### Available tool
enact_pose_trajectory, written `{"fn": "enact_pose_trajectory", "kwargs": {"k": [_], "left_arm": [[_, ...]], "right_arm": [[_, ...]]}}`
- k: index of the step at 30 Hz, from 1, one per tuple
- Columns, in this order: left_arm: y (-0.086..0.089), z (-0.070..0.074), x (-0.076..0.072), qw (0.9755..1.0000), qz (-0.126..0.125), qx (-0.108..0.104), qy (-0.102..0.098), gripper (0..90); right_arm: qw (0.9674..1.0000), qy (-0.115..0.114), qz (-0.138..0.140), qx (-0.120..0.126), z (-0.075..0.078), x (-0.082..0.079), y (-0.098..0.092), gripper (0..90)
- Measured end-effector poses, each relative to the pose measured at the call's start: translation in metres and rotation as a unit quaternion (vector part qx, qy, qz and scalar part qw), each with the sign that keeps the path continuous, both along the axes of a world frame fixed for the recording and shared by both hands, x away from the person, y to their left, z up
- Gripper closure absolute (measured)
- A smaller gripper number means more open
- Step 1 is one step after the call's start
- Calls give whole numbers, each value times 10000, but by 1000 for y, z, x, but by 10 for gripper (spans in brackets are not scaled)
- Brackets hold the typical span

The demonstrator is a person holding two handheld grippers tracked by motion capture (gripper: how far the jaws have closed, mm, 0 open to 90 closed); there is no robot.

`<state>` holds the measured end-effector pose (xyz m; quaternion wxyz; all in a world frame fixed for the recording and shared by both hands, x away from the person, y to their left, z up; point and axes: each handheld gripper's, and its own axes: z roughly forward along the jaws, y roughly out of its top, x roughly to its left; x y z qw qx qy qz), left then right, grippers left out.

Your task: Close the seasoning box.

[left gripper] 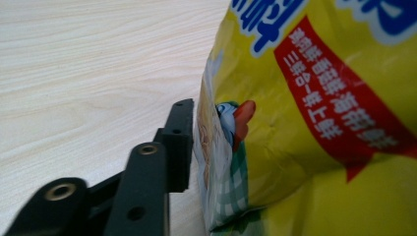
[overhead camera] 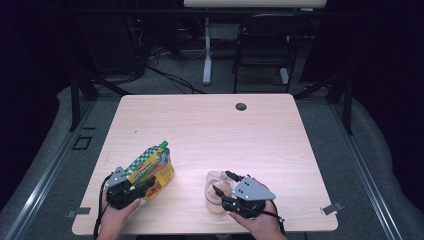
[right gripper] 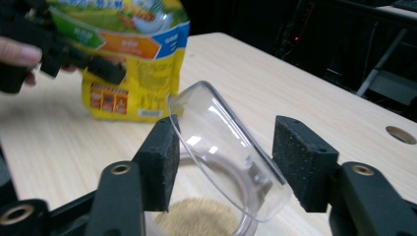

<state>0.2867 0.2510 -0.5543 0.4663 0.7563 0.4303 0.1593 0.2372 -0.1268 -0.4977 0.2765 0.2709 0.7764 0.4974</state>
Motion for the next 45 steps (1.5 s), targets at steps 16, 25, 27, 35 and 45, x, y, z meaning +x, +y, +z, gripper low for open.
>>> {"fn": "enact_pose_trajectory", "kwargs": {"k": [16,25,27,35,45], "left_arm": [[13,3,-14,9997,193,73,-119,412],[17,5,-20,9997,164,67,-138,406],[18,5,-20,9998,174,60,-126,406],[20,7,-24,9997,203,-20,-145,406],[34,13,-39,9995,244,-97,-200,406]], "right_arm": [[9986,-15,223,-485,-10,-17,3,314],[9992,24,179,-346,-9,-20,-1,318],[9994,26,176,-305,-9,-20,-2,321],[9997,55,124,-205,-5,-20,-7,337],[9994,116,-301,79,13,-13,-32,349]]}}
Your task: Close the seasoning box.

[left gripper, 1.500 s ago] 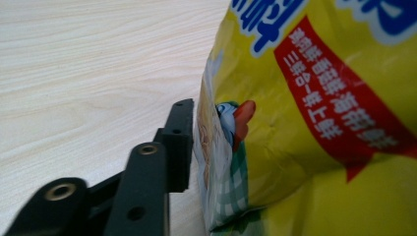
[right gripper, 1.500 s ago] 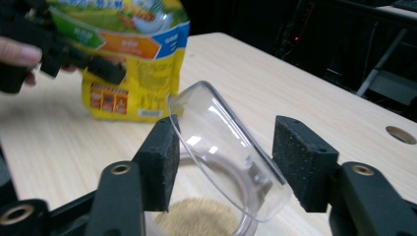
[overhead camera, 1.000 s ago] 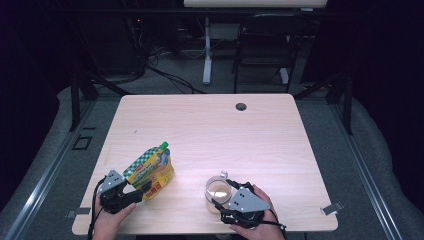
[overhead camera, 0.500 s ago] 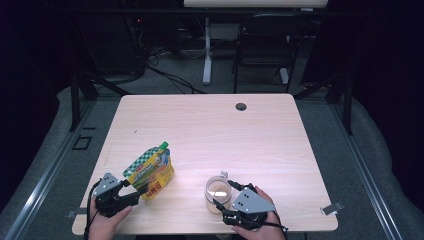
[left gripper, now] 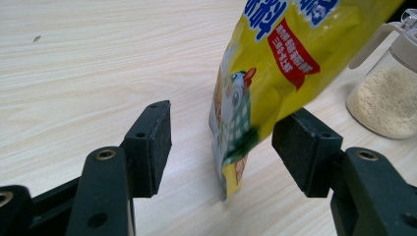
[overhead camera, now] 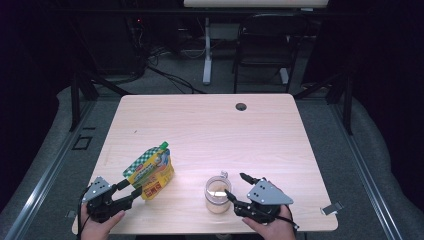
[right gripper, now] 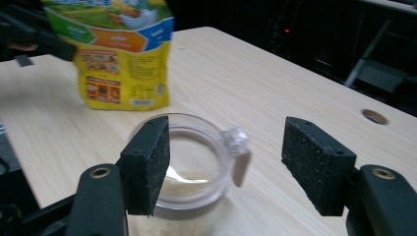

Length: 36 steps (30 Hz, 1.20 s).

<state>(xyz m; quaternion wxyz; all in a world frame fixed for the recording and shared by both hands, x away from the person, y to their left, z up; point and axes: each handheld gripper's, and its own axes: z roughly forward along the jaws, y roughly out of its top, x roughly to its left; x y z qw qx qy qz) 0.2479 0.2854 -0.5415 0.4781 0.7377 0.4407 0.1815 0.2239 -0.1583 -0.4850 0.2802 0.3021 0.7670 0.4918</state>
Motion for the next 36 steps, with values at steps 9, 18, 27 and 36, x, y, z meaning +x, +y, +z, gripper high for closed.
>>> {"fn": "enact_pose_trajectory", "kwargs": {"k": [9,18,27,36], "left_arm": [[8,3,-8,10000,18,-39,-73,404],[14,3,-11,9999,110,57,-92,408],[23,-7,0,9987,417,297,-20,407],[28,-17,14,9984,474,190,247,424]], "right_arm": [[9967,353,-725,56,-6,12,-44,357],[9917,546,-1150,164,-28,20,-69,371],[9860,778,-1468,154,-50,31,-85,391],[9801,1147,-1595,275,-63,37,-93,420]]}}
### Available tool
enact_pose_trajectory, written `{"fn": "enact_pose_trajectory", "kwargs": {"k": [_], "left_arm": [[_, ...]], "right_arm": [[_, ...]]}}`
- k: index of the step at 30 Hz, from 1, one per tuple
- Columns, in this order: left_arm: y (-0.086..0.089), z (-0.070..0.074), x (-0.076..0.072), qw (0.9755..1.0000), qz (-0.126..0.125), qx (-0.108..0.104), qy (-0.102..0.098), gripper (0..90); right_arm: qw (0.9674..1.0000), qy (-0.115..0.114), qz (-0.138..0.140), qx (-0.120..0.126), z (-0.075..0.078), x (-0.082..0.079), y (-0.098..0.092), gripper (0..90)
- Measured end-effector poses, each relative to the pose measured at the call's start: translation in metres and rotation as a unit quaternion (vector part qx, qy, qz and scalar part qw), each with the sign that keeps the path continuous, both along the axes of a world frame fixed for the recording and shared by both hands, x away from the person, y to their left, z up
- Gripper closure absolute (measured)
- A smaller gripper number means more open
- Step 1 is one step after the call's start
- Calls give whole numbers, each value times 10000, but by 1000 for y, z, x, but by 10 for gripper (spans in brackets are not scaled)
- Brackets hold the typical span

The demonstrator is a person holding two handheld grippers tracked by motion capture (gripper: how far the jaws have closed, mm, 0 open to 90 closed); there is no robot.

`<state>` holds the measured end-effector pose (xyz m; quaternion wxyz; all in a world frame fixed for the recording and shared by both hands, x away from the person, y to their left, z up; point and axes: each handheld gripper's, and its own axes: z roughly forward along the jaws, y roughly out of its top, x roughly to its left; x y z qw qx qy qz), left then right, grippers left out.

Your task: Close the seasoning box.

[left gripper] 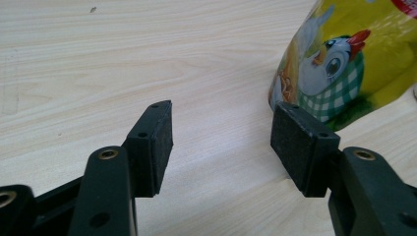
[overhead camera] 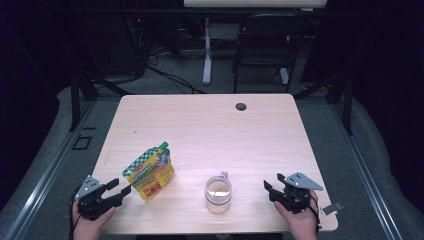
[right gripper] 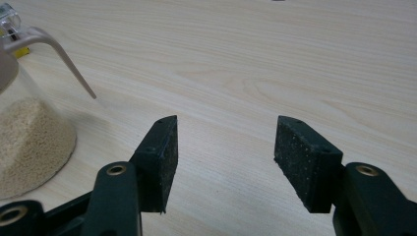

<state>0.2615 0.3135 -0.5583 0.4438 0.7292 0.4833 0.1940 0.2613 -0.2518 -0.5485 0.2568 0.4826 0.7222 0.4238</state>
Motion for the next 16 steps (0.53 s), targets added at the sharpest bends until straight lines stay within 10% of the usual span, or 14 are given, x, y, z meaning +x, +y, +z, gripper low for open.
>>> {"fn": "enact_pose_trajectory", "kwargs": {"k": [16], "left_arm": [[-1,4,9,9996,206,-91,-165,455]], "right_arm": [[9998,-55,-187,14,0,-9,-13,408]]}}
